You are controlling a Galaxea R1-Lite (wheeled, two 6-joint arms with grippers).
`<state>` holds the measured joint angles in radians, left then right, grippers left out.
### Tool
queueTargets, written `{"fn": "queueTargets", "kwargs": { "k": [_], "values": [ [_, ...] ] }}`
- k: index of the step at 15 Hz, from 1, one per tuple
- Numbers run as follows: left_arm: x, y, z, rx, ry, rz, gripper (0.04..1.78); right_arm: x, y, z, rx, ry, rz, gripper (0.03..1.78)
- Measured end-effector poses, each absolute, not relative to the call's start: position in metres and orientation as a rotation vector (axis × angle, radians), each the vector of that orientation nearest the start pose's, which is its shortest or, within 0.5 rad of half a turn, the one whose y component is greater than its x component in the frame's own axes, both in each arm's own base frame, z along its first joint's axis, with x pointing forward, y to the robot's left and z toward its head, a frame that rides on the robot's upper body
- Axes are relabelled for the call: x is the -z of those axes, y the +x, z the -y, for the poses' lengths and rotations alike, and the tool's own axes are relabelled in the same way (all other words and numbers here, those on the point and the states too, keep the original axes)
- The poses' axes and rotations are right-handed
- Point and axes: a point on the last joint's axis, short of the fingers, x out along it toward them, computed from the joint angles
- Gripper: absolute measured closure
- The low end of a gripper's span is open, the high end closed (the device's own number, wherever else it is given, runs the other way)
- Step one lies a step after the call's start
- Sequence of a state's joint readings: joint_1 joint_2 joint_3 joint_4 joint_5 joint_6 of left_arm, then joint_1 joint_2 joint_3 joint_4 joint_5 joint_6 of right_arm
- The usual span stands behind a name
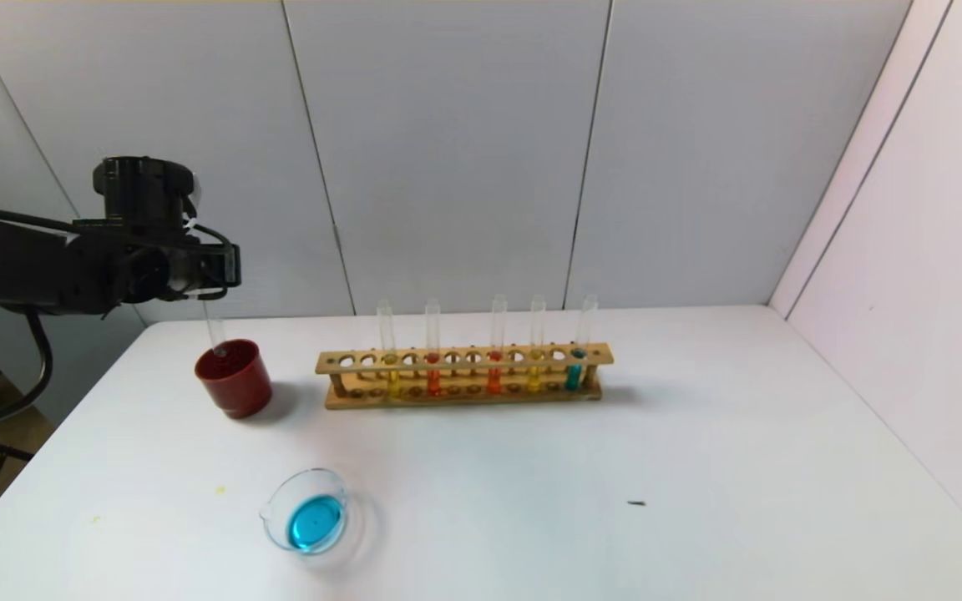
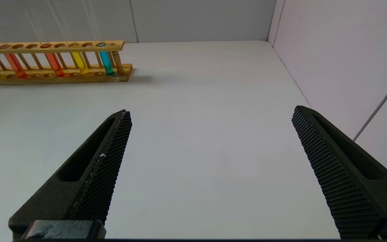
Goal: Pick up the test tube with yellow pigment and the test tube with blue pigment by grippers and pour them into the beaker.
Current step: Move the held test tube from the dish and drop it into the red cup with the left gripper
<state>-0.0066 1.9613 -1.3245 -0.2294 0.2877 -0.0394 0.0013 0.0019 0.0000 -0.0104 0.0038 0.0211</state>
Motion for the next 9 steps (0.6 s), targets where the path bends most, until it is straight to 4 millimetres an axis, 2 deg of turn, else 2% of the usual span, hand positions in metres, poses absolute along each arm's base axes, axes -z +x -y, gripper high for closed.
{"fn": "queueTargets", "kwargs": {
  "k": [9],
  "values": [
    [-0.168,0.388,-0.005,-0.295,-0.002,-0.451,1.5,-0.077,-0.023,0.0,-0.006,0.021,0.008,0.07]
  ]
}}
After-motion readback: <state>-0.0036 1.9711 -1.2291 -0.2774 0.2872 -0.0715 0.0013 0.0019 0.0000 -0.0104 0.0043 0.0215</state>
